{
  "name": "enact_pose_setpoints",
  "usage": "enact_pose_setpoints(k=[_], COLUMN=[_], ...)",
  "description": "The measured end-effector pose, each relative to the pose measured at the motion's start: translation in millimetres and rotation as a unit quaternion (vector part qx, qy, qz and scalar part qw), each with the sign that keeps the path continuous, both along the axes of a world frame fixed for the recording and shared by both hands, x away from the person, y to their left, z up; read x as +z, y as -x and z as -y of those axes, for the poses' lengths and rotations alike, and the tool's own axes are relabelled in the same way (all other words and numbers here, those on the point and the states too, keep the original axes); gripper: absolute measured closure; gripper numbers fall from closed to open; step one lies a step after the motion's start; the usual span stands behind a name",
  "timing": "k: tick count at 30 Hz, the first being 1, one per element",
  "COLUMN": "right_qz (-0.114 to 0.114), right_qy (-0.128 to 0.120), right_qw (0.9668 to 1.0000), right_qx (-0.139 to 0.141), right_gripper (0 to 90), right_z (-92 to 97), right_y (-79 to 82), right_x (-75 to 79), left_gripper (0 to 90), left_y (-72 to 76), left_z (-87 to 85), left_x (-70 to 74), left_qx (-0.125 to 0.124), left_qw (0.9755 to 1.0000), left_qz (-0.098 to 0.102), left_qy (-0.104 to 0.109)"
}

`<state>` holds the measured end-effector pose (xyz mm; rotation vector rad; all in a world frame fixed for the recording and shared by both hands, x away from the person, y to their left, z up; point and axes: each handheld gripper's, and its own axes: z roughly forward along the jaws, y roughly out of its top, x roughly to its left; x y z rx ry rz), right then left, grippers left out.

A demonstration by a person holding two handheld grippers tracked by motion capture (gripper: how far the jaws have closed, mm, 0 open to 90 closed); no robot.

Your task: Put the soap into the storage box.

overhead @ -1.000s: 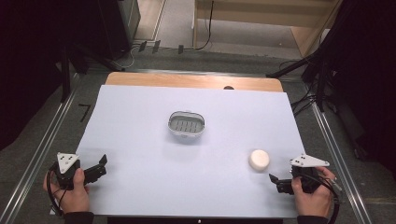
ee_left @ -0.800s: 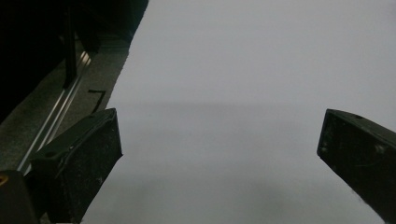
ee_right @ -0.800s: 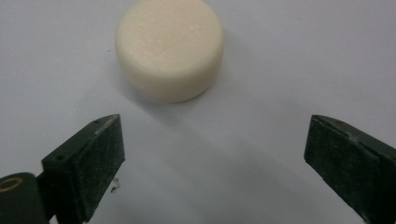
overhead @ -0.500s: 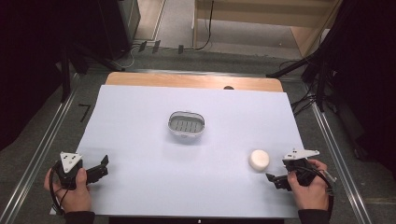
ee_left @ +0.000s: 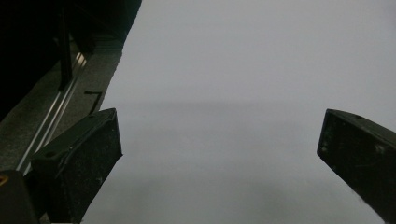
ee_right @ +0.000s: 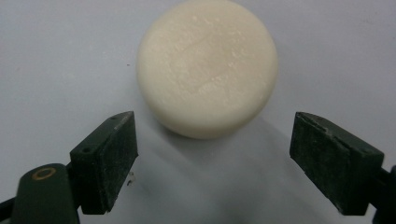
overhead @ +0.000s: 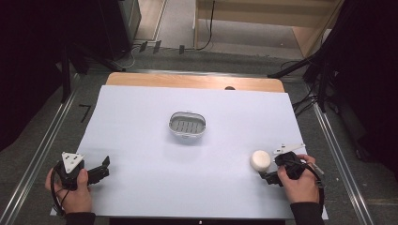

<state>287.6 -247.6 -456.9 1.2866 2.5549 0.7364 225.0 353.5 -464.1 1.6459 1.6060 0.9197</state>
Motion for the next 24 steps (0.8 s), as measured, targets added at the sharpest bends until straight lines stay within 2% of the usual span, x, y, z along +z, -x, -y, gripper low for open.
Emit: enact_pose_setpoints(k=[7, 12, 18, 24], right_qz=[-0.003, -0.007, -0.017, -0.024], right_qy=[0.006, 0.011, 0.014, 0.016], right_qw=[0.9999, 0.9999, 0.9998, 0.9996], right_qx=[-0.008, -0.004, 0.000, 0.000], right_gripper=[16.3, 17.6, 18.1, 22.2], right_z=[-7.1, -13.2, -16.8, -22.7], right_y=[-9.9, -15.2, -20.4, -24.9], right_x=[4.3, 7.8, 6.9, 5.6], left_gripper=[0.1, 0.1, 0.1, 0.1], left_y=[-0.2, -0.1, -0.2, 0.5], left_z=[0.9, 1.0, 1.4, 1.4], left_x=[-0.2, -0.2, -0.3, -0.2], left_qx=[-0.003, -0.002, -0.003, -0.005], left_qw=[1.0000, 1.0000, 1.0000, 1.0000], left_qz=[0.001, 0.001, 0.001, 0.004], left_qy=[-0.002, -0.002, -0.004, -0.003])
